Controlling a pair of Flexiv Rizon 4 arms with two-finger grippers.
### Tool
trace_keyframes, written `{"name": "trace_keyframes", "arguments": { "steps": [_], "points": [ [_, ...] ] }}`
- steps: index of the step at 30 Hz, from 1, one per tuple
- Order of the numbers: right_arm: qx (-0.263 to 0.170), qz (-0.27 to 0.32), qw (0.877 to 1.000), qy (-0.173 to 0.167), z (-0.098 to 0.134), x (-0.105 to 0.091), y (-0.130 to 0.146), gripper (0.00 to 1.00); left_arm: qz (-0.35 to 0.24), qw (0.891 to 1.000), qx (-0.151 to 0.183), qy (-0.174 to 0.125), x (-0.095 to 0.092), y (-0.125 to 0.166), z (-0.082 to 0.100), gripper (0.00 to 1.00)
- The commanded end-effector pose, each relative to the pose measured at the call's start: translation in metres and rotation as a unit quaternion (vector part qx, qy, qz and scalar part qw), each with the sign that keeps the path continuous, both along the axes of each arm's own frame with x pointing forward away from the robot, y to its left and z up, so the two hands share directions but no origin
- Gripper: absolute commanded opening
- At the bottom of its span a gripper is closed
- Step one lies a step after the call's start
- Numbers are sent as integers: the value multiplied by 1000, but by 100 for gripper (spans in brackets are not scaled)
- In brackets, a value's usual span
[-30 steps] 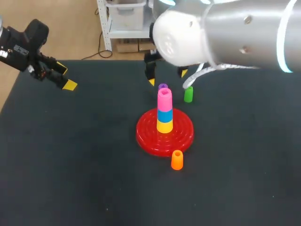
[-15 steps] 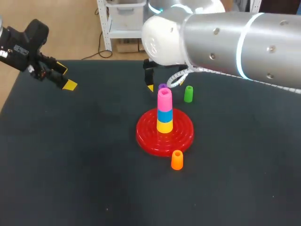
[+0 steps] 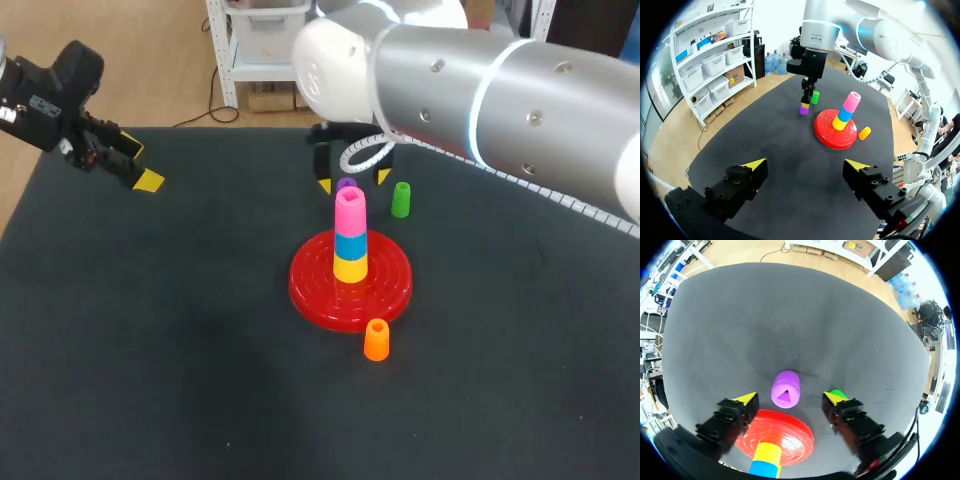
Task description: Pick up and stack the cylinders on the red base in this order: pink,purple,orange,green
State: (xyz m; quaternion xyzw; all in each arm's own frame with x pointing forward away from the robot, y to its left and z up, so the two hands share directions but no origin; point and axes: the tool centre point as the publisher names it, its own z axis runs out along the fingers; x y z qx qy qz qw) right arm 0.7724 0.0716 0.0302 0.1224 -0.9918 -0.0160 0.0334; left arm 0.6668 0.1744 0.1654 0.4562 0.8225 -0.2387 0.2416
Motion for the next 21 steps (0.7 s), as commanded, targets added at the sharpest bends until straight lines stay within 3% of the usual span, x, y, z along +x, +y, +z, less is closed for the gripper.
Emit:
{"name": "trace_keyframes", "arguments": {
  "steps": [1,2,4,21],
  "points": [
    [2,0,1000,-2,-2,-4,0,62,0,1000,-1,-1,-1,1,-1,100],
    [2,-1,1000,-1,-3,-4,0,52,0,1000,-1,-1,-1,1,-1,100],
    [2,-1,1000,0,-5,-5,1,50,0,1000,-1,-1,-1,1,-1,100],
    [-6,-1,1000,0,-12,-7,1,47,0,1000,-1,-1,-1,1,-1,100]
  ]
}}
